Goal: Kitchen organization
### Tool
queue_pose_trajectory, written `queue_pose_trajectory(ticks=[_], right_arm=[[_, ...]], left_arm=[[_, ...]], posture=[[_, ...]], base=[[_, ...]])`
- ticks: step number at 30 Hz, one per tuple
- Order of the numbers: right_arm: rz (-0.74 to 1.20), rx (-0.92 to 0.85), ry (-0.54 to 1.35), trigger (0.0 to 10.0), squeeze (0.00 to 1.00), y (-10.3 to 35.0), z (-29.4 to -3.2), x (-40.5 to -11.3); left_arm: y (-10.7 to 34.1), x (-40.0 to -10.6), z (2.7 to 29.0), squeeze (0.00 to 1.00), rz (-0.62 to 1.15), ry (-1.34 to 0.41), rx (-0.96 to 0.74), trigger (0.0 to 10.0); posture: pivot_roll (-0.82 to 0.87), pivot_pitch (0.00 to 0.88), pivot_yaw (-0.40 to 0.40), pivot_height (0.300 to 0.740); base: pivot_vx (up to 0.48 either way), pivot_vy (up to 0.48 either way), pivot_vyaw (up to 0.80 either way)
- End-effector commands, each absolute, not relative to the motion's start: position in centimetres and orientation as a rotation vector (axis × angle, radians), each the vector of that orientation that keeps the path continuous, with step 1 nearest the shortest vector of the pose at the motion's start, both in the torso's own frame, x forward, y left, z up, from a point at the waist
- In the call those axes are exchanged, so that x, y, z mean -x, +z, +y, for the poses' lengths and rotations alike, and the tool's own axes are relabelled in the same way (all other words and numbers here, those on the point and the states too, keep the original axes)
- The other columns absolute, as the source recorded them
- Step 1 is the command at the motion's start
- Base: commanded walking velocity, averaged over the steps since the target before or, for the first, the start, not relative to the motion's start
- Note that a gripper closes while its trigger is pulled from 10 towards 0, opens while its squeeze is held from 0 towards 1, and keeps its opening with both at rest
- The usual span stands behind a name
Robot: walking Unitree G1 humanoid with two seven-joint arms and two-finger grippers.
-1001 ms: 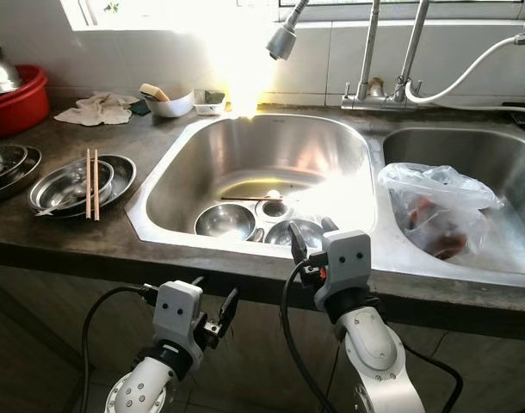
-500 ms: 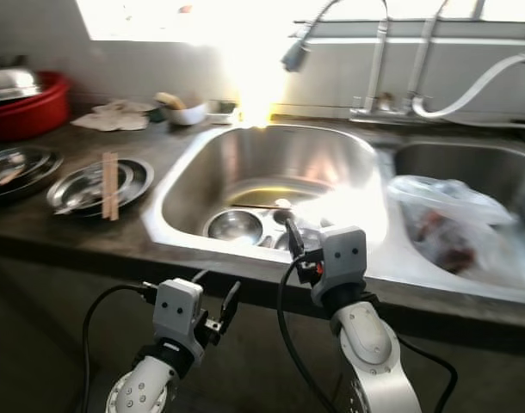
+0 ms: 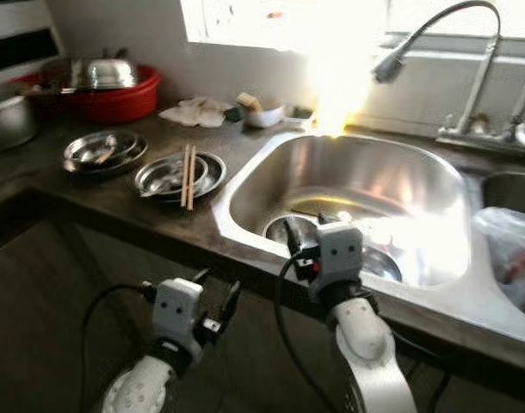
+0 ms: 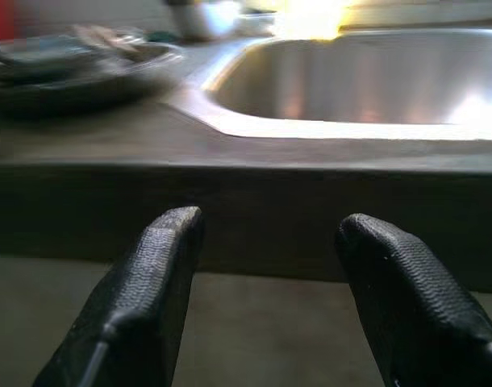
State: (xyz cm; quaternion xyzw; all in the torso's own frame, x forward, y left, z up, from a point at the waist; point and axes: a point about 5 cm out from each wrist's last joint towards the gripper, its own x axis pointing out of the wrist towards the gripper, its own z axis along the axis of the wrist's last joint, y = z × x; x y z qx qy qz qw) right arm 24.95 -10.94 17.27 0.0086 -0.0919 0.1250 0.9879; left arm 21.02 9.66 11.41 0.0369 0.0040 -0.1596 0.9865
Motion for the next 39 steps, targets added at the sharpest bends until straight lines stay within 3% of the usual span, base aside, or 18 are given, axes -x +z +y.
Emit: queue_pose_trajectory(ticks=[1,7,25,39], right_arm=[[-0.178,-0.018,0.239,10.0,0.0,17.2,-11.2,-25.2],[-0.175,-0.034,0.235,10.0,0.0,17.3,-11.2,-25.5],[-0.185,-0.045,0.226,10.0,0.0,17.7,-11.4,-26.0],[-0.193,-0.039,0.231,10.0,0.0,18.0,-11.3,-26.2]], left_arm=[[11.2,-20.8,9.3,0.0,0.024,-0.325,-0.068,10.0],[11.2,-20.9,9.4,0.0,0.026,-0.317,-0.067,10.0],[11.1,-20.8,9.5,0.0,0.04,-0.327,-0.065,10.0],[11.1,-20.7,9.3,0.0,0.039,-0.333,-0.083,10.0]], posture=[[0.01,0.016,0.011,0.74],[0.01,0.021,0.012,0.74],[0.02,0.031,0.013,0.74],[0.01,0.038,0.009,0.74]], base=[[0.0,0.0,0.8],[0.0,0.0,0.57],[0.0,0.402,0.0],[0.0,0.0,0.0]])
